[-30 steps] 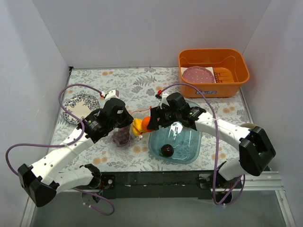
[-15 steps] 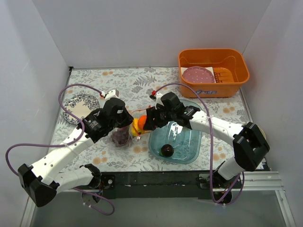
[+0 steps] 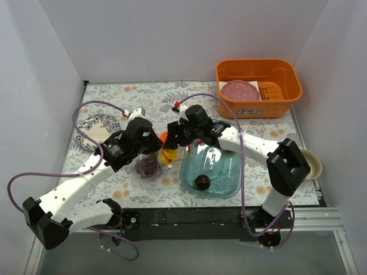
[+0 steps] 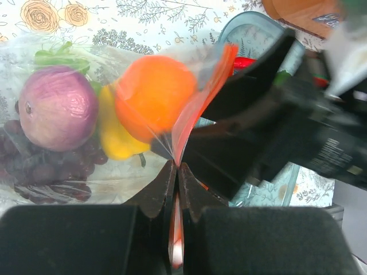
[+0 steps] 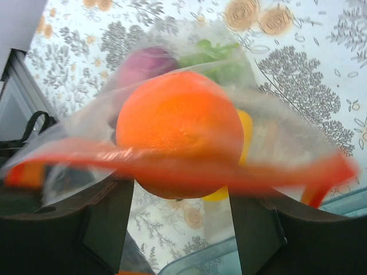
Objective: Place the food in the zip-top bag and seal the zipper
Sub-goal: Place the fake fruit in the zipper food storage bag, then adjust the fake fruit in the zipper food storage bag.
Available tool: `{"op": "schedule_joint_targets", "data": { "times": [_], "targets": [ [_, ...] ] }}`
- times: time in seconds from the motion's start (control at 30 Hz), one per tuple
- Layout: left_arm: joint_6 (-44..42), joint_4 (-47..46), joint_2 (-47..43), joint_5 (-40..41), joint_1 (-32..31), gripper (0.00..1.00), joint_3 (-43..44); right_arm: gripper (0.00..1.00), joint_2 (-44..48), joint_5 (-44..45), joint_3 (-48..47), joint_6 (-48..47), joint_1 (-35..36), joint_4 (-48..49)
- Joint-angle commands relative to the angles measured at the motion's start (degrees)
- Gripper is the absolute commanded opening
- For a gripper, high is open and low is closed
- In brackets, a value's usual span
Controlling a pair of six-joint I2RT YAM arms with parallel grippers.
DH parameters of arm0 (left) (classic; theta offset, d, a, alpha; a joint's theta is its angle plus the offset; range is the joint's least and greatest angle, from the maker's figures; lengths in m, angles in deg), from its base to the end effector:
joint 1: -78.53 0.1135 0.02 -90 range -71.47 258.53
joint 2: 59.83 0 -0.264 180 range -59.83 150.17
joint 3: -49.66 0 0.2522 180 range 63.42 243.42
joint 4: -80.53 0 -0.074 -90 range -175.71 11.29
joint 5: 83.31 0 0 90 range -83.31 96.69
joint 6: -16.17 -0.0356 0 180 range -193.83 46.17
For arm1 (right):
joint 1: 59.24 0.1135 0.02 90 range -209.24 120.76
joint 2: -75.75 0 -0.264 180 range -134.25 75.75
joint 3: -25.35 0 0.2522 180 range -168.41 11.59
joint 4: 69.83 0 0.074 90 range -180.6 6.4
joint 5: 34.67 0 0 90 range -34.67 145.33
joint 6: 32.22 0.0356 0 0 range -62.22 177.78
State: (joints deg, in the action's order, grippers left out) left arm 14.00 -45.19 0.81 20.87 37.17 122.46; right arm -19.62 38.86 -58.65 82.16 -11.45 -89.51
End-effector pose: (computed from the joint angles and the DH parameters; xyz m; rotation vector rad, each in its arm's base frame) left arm 0.1691 -0.1372 0.3239 -1.0857 2.1876 -0.8478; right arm 0.2509 0.2917 0.2708 -0.6408 2.1798 1.0187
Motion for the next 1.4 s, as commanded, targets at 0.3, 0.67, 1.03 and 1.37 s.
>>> {"op": "schedule_joint_targets", "data": {
  "times": [0.3,0.67,1.03,1.37],
  "targets": [
    [-0.38,1.41,-3.6,2.35,0.14,0.0,4.5,0.88,-0.61,5.39,-0.34,1.63,0.55,2.57],
    [-0.2,1.5,-3.25,3.49,0.14,0.0,4.06,0.37,11.09,9.97,8.63,2.07,0.64,9.78],
    [-0.38,0.27,-3.51,2.09,0.14,0.0,3.97,0.23,0.81,1.62,6.08,4.71,0.99,14.34],
    [0.58,0.79,-3.16,2.34,0.14,0.0,3.01,0.25,3.25,4.51,8.08,5.94,2.22,16.81]
  ]
}}
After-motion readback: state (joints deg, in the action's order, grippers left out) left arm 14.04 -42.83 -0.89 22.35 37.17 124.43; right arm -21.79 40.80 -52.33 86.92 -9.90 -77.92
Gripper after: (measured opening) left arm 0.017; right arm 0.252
